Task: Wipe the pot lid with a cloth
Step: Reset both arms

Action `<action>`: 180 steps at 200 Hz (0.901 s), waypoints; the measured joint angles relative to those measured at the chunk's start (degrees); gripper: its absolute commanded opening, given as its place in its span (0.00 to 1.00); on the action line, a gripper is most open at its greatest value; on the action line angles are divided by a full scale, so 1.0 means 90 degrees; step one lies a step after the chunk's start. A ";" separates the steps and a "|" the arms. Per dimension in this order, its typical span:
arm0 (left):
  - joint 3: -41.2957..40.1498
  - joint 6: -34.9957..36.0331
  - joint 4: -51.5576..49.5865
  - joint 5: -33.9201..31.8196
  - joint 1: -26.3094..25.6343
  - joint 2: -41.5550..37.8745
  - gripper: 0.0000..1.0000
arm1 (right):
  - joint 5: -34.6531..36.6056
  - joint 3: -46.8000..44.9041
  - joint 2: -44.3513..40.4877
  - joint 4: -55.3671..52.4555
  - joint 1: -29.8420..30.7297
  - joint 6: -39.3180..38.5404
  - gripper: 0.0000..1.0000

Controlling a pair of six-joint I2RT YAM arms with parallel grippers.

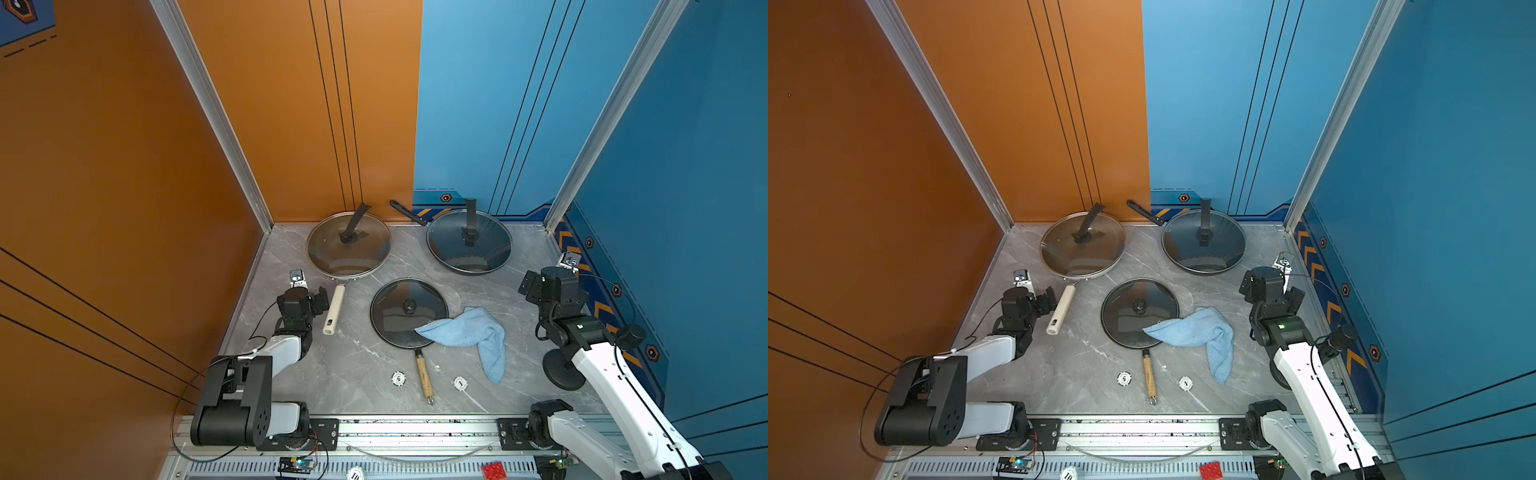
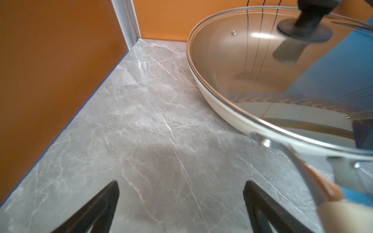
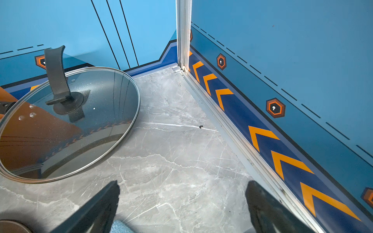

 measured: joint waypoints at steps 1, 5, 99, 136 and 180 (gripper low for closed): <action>0.0000 0.0002 0.0015 0.0002 0.0000 0.0019 0.98 | 0.0000 0.0000 0.0000 0.0000 0.0000 0.0000 1.00; 0.0017 0.0041 0.0087 0.0049 0.0000 0.0158 0.98 | 0.0010 -0.0005 -0.0010 0.0000 0.0000 0.0000 1.00; 0.0095 0.0228 0.1027 0.0425 0.0005 0.0823 0.98 | 0.0083 -0.1479 -0.0668 0.0967 -0.0080 -0.0432 1.00; 0.0095 0.0274 0.1078 0.0427 0.0000 0.0823 0.98 | -0.0464 -0.2472 0.0559 0.2805 -0.0415 -0.0852 1.00; 0.0095 0.0277 0.1120 0.0452 0.0000 0.0823 0.98 | -0.1090 -0.2902 0.2414 0.5374 -0.0498 -0.1316 1.00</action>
